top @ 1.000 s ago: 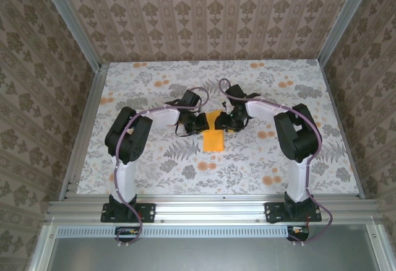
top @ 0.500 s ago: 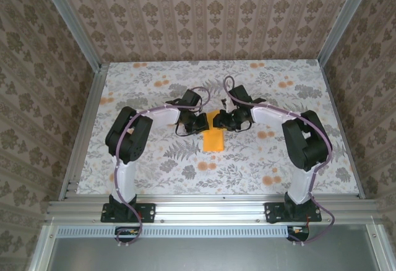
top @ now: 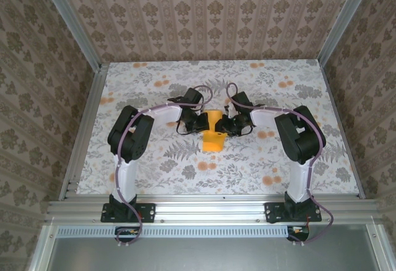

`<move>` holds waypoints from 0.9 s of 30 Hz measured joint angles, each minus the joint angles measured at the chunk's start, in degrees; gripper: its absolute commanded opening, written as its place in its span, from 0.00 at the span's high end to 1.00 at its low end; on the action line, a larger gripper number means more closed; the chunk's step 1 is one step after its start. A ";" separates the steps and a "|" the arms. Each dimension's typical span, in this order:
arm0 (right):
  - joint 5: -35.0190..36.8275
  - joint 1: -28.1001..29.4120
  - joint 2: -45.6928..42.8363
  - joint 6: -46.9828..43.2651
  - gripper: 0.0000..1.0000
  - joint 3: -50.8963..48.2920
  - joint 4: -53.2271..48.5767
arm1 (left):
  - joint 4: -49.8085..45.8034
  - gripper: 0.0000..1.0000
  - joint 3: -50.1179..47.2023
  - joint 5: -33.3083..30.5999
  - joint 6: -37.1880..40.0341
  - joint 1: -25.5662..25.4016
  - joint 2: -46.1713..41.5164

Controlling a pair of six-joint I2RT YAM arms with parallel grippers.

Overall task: Fold a paper plane with a square sheet of paper (pick it up from the middle)
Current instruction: First fold in half a square sheet of paper at the center of the table.

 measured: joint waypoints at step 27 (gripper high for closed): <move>-12.07 -0.37 -4.72 8.33 0.74 -14.16 15.41 | -0.50 0.95 0.24 -0.35 0.20 0.00 0.15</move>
